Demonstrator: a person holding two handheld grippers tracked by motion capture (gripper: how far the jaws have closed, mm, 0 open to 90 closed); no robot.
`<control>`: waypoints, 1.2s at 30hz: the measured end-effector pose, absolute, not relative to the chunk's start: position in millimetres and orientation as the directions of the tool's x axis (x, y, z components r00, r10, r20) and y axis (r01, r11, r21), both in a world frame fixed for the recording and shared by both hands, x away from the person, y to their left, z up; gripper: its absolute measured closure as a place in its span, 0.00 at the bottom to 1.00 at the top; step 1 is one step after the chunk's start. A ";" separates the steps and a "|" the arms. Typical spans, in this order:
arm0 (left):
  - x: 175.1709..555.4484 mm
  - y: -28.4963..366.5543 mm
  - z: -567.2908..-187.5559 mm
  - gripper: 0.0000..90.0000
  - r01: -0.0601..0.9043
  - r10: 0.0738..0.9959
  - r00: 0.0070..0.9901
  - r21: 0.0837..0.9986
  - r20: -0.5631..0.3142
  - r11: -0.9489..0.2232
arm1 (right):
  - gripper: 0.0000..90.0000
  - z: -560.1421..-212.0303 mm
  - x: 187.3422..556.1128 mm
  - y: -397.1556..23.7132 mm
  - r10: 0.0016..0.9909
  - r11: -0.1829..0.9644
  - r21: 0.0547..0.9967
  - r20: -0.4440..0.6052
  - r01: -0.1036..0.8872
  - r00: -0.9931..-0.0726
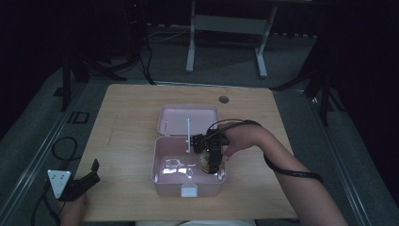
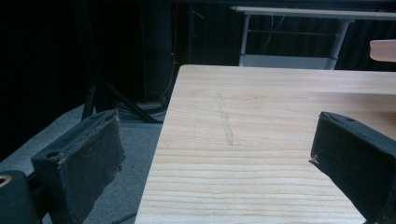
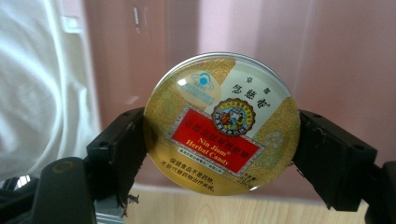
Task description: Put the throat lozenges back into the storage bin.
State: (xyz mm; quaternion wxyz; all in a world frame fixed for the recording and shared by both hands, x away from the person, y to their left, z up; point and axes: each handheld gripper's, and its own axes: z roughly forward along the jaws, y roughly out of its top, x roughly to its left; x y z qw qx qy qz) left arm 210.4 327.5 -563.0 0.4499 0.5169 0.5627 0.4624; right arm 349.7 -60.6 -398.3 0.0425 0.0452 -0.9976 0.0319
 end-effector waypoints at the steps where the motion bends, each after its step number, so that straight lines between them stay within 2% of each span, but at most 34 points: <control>1: 210.3 327.4 -563.0 0.03 0.166 0.998 -0.061 0.985 -0.029 0.039 | 0.23 -402.0 350.1 -60.6 -0.084 0.994 -0.061 0.092 -0.090 -0.992; 18: 210.5 327.3 -563.0 0.03 0.168 0.998 -0.058 0.985 -0.029 0.038 | 0.23 -450.4 347.2 -54.0 -0.113 0.988 -0.092 0.119 -0.124 -0.986; 23: 210.3 327.6 -563.0 0.03 0.167 0.998 -0.057 0.985 -0.030 0.039 | 0.23 -466.2 346.5 -55.1 -0.107 0.982 -0.138 0.129 -0.125 -0.986; 36: 210.2 327.7 -562.9 0.03 0.167 0.998 -0.056 0.985 -0.032 0.041 | 0.21 -465.3 349.5 -55.0 -0.074 0.986 -0.141 0.128 -0.092 -0.989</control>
